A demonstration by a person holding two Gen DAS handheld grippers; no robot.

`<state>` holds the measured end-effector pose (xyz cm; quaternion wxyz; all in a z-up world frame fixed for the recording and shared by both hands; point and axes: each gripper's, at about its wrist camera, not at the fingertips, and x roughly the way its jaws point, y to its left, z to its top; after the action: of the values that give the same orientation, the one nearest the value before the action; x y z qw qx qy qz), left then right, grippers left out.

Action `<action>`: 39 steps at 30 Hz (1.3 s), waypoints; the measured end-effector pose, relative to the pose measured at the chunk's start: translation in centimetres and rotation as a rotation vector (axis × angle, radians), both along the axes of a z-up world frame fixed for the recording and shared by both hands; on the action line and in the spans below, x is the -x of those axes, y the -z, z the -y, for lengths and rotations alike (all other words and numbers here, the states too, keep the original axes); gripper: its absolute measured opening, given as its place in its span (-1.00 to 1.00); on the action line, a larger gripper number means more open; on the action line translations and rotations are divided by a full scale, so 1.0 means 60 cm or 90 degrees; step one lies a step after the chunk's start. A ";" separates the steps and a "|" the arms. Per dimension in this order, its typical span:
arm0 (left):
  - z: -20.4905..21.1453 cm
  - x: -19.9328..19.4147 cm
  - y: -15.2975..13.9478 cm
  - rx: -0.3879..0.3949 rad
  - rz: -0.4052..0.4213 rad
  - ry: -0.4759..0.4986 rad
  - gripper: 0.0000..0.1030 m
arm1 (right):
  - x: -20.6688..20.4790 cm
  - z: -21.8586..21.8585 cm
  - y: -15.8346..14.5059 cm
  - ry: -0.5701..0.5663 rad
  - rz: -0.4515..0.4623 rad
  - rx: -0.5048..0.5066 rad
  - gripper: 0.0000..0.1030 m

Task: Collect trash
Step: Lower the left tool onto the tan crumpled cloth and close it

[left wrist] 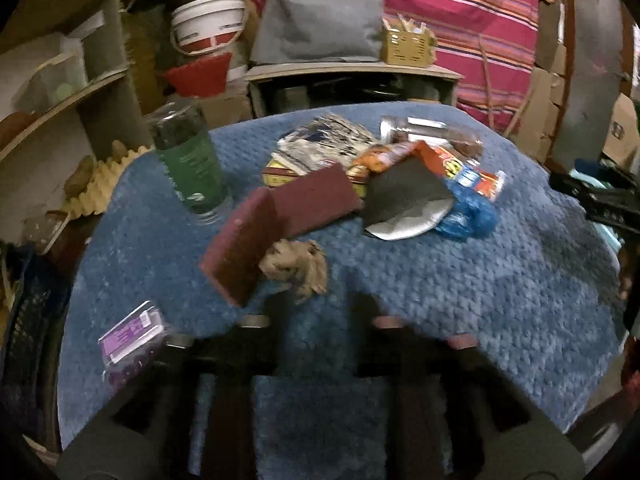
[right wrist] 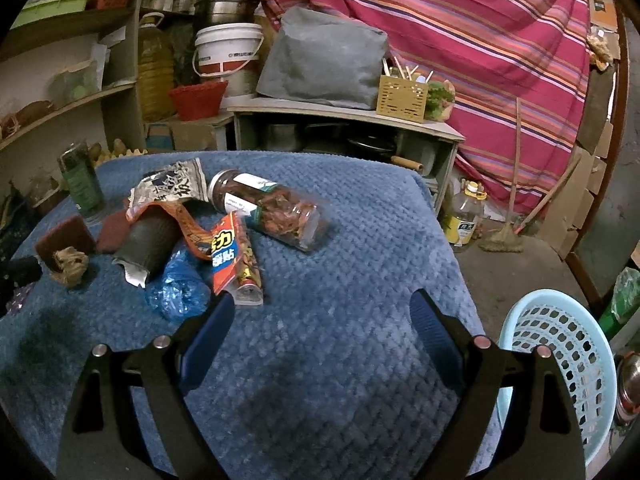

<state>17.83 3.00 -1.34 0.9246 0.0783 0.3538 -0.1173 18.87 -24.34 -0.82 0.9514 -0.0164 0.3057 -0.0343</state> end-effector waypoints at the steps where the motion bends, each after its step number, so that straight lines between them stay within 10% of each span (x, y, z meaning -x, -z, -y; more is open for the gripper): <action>1: -0.004 -0.001 -0.001 -0.004 0.007 -0.013 0.22 | 0.000 0.000 0.000 -0.001 -0.001 0.001 0.70; 14: -0.097 -0.087 0.024 -0.005 -0.016 -0.155 0.53 | -0.020 -0.010 0.013 -0.003 -0.014 0.013 0.70; 32: -0.128 -0.194 0.076 0.102 -0.132 -0.138 0.89 | -0.071 -0.044 0.050 -0.013 -0.053 0.024 0.70; 39: -0.144 -0.201 0.078 0.065 -0.168 -0.161 0.89 | -0.073 -0.036 0.051 -0.009 -0.053 0.016 0.70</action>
<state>29.87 11.65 -6.01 0.8802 -0.0302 0.4729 -0.0272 23.27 -22.18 -3.87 0.9378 -0.0320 0.3443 -0.0308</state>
